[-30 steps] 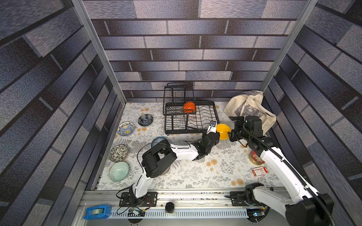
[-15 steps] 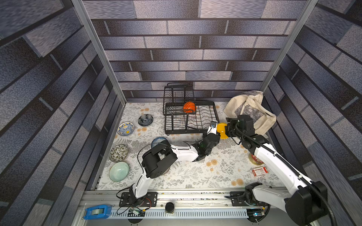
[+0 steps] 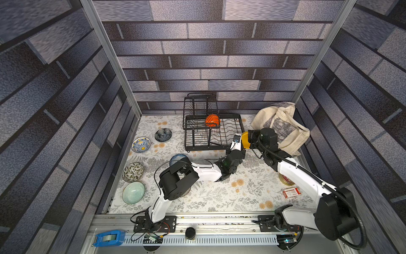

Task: Load bowls into a dish rack
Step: Pick up the bowl from the center of the table.

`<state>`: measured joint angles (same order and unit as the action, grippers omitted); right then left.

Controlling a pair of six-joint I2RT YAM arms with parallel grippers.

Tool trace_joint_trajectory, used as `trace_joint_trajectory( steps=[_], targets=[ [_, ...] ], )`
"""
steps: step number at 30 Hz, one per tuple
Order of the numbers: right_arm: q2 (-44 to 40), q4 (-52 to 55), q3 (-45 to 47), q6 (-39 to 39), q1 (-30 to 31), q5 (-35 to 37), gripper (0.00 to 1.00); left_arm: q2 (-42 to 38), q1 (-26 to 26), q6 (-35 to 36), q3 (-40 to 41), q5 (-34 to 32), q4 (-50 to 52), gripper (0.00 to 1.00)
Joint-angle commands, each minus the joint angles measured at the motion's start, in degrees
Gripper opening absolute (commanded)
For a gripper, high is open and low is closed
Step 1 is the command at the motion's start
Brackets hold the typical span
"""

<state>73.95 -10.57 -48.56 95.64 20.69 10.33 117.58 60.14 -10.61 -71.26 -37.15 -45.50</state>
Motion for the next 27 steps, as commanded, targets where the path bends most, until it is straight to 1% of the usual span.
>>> trace_joint_trajectory(
  steps=[1,5,8,12,14,19,23,27],
  targets=[
    [0.2,-9.6,0.5,-7.4,-0.5,0.9,0.0,-2.8,0.0,-0.4,0.6,0.5,1.7,0.51],
    [-0.5,-11.8,0.7,-11.5,-0.7,0.3,0.0,-3.8,-1.3,-4.9,1.1,2.2,4.5,0.65],
    [-0.9,-12.3,0.9,-13.0,-1.1,-0.1,0.0,-4.4,-1.8,-6.6,1.4,2.9,5.9,0.75],
    [-0.4,-13.7,0.5,-15.2,-2.5,-3.8,0.0,-4.7,-1.7,-7.4,1.0,3.3,7.7,0.91],
    [0.5,-16.2,0.5,-16.1,-3.5,-7.3,0.0,-4.9,-1.8,-8.0,0.8,3.4,8.9,1.0],
    [0.0,-18.7,0.9,-18.9,-5.8,-13.5,0.0,-6.0,-1.3,-8.1,1.5,3.3,9.9,1.0],
    [-1.9,-15.3,-0.3,-24.2,-7.2,-17.0,0.0,-6.9,-1.3,-8.5,2.4,3.7,10.2,1.0],
    [-3.4,-14.4,-0.8,-28.0,-8.0,-20.6,0.0,-7.7,-1.3,-9.0,3.1,4.2,10.6,1.0]
  ],
)
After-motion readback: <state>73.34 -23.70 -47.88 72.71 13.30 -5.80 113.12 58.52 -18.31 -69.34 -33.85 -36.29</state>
